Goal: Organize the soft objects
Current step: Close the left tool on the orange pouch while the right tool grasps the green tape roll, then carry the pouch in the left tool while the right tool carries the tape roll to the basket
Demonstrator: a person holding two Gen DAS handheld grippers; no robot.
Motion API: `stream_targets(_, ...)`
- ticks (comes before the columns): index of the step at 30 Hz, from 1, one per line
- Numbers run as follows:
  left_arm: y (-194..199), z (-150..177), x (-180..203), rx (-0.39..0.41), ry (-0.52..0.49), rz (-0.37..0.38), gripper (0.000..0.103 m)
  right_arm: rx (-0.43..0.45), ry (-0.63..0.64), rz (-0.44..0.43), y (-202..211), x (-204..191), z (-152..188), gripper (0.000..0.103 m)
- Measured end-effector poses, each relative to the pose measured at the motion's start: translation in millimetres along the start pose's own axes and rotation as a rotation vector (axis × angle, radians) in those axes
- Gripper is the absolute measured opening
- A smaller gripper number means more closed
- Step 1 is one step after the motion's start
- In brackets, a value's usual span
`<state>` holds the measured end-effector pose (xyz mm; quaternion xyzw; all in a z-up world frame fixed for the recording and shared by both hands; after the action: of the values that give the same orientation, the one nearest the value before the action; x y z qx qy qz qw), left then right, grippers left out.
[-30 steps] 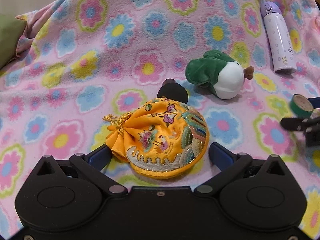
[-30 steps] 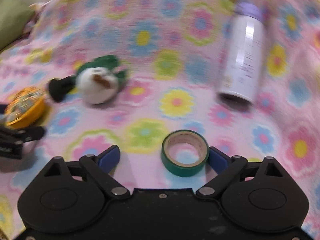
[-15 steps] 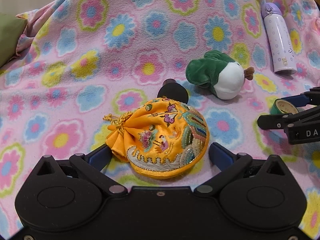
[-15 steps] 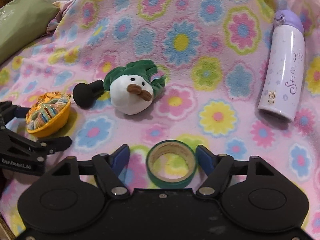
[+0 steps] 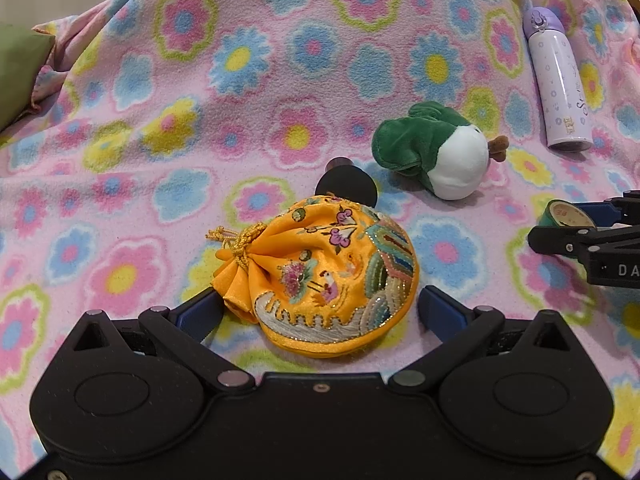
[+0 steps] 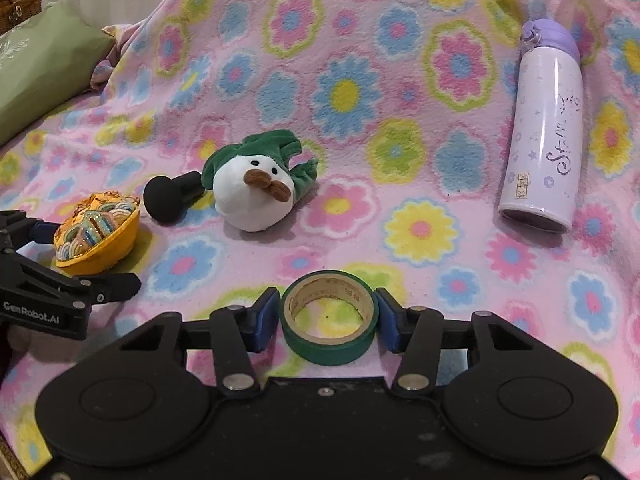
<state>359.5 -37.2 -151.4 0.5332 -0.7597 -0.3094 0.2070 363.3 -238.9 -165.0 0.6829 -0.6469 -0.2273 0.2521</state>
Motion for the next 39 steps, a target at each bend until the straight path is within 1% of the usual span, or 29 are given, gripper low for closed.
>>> stream_targets(3,1,0,-1,-0.005,0.001,0.01,0.1,0.008,0.029,0.024,0,-5,0,0.05)
stream_targets(5,2,-1,-1,-0.01,0.002,0.023,0.099,0.008,0.024,0.021,0,-4,0,0.05)
stream_targets(9,9,-5,-5,0.014,0.037,0.061,0.098,0.009,0.014,0.012,0,-2,-1,0.05)
stream_targets(13,12,-14,-5,0.034,0.042,0.06,0.098,0.009,0.011,0.008,-1,-1,-1,0.05)
stream_targets(17,-1,-20,-1,0.002,0.025,0.066,0.098,0.01,0.012,0.008,-1,-2,-1,0.051)
stream_targets(21,-16,-17,10,-0.051,-0.018,0.065,0.097,0.01,0.01,0.007,-1,-2,-1,0.051)
stream_targets(22,-18,-16,13,-0.049,-0.037,0.057,0.094,0.011,0.01,0.007,-1,-2,-1,0.051)
stream_targets(23,-17,-16,17,-0.039,-0.05,0.06,0.087,0.011,0.01,0.007,-1,-2,-1,0.051)
stream_targets(26,-10,-18,19,-0.029,-0.04,0.08,0.076,0.012,0.006,0.005,-1,-1,-1,0.051)
stream_targets(29,-3,-17,19,-0.031,-0.032,0.089,0.073,0.013,0.002,0.004,-1,-1,-1,0.051)
stream_targets(32,9,-12,23,-0.039,-0.047,0.14,0.073,0.013,0.002,0.003,-1,-1,-1,0.051)
stream_targets(36,23,-6,27,-0.036,-0.096,0.116,0.073,0.014,0.001,0.003,-1,-1,-1,0.051)
stream_targets(39,31,-3,25,-0.043,-0.077,0.112,0.073,0.016,-0.002,0.002,0,0,-1,0.05)
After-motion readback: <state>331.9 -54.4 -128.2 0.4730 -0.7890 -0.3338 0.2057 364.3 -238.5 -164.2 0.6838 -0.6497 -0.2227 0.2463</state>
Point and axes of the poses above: each gripper's, at about its wrist camera, not at the fingertips, and y roughly against the way its jaws point, x to its right, z to its underside, the point moved 7 cm from there along -y, roughly the way its jaws point, and after that the axes turned 1 degree about z, right-handed, at the moved point
